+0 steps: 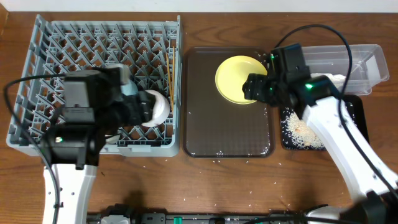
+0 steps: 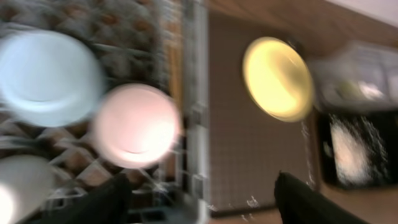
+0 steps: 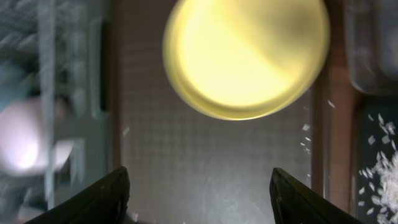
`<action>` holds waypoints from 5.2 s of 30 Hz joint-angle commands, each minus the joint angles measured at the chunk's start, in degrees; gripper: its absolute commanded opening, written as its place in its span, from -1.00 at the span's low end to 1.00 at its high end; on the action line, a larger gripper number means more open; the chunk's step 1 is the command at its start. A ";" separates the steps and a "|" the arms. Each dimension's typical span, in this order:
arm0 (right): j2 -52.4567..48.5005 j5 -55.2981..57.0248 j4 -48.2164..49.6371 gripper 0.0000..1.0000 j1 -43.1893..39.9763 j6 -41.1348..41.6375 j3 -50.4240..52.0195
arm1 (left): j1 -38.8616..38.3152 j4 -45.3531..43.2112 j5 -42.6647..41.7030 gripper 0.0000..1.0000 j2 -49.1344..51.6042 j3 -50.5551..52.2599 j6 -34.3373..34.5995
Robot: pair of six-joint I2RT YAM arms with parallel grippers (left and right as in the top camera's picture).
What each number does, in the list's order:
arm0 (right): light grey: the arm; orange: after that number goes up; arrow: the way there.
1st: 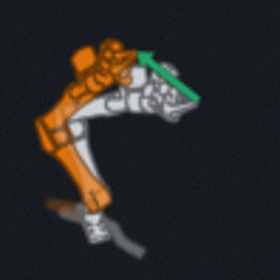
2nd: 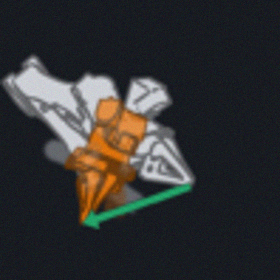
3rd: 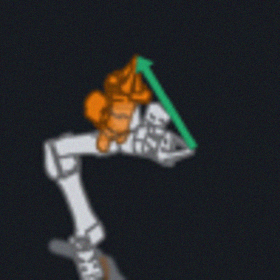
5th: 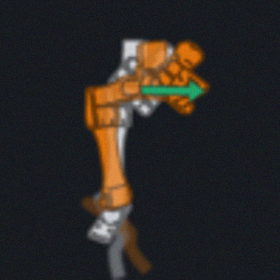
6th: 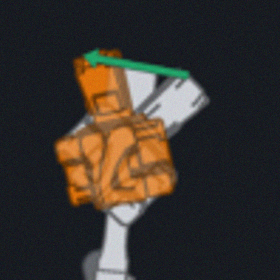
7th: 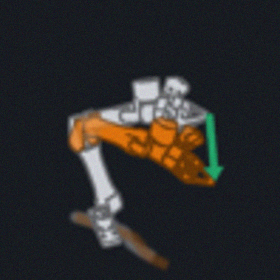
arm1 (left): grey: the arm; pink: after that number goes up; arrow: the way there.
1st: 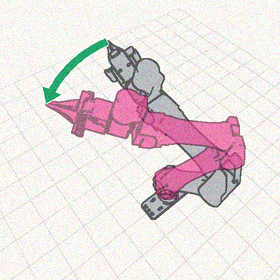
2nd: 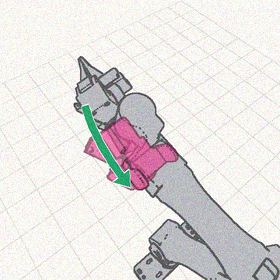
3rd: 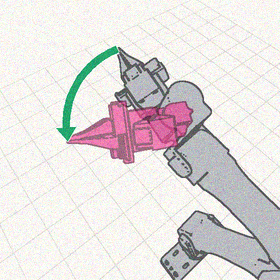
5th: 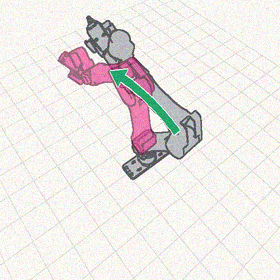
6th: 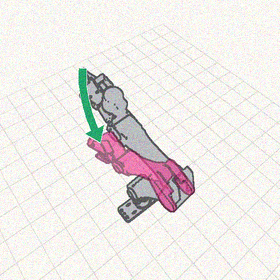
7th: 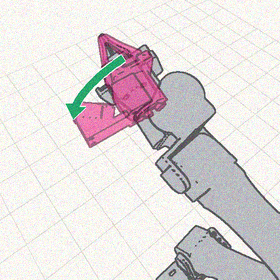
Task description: Sort waste into correct bins and load items into the dishwasher
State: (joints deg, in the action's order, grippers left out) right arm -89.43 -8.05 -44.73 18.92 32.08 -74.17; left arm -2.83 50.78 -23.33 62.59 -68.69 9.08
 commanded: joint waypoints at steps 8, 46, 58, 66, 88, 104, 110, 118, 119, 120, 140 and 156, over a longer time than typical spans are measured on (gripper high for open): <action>-19.69 4.85 5.95 0.37 -0.09 21.51 -0.04 | -11.72 -0.72 -3.48 0.64 1.95 -0.94 0.00; 1.36 -38.34 -1.31 -0.98 -9.99 -34.56 -0.07 | -14.12 -15.93 -18.91 -0.18 17.79 -0.92 7.52; 1.38 -29.09 -4.11 0.75 -12.87 -32.37 -0.07 | -14.23 -10.08 10.34 -0.85 15.28 -5.33 -0.24; 1.36 -27.69 -4.61 0.98 -15.10 -28.89 -0.07 | -14.23 -10.38 49.09 -0.85 14.91 -11.26 -9.09; 1.36 -24.72 -4.48 0.98 -14.47 -26.08 -0.04 | -15.91 -28.20 61.99 -0.83 39.30 -11.26 -14.12; 1.36 -24.70 -3.26 0.99 -14.03 -26.12 -0.04 | -20.31 -22.62 60.04 0.72 28.41 -11.28 -6.23; 1.33 -24.74 -3.04 0.99 -14.01 -26.01 -0.07 | -25.18 -12.96 44.13 0.79 15.34 -11.28 -1.81; 1.36 -22.05 -2.84 0.98 -14.01 -25.70 -0.04 | -31.04 -6.43 38.75 0.81 5.60 -11.28 -1.46; 1.33 -21.66 -2.84 0.98 -14.01 -25.73 -0.04 | -31.54 -6.40 38.75 0.81 5.11 -11.28 -1.46; 1.36 -21.68 -2.84 0.99 -14.01 -25.70 -0.04 | -31.89 -6.40 38.75 0.81 4.81 -11.28 -1.46; 1.36 -21.68 -2.84 0.99 -14.01 -25.73 -0.04 | -21.53 -26.86 36.13 0.83 -11.58 10.23 13.60; 1.36 -21.68 -2.84 0.98 -14.01 -25.70 -0.04 | -5.99 -40.46 27.15 0.84 -49.57 45.81 2.95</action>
State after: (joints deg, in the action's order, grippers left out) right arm -88.60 -29.71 -47.66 4.56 5.91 -73.89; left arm -11.18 10.48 4.82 18.37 -26.55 13.82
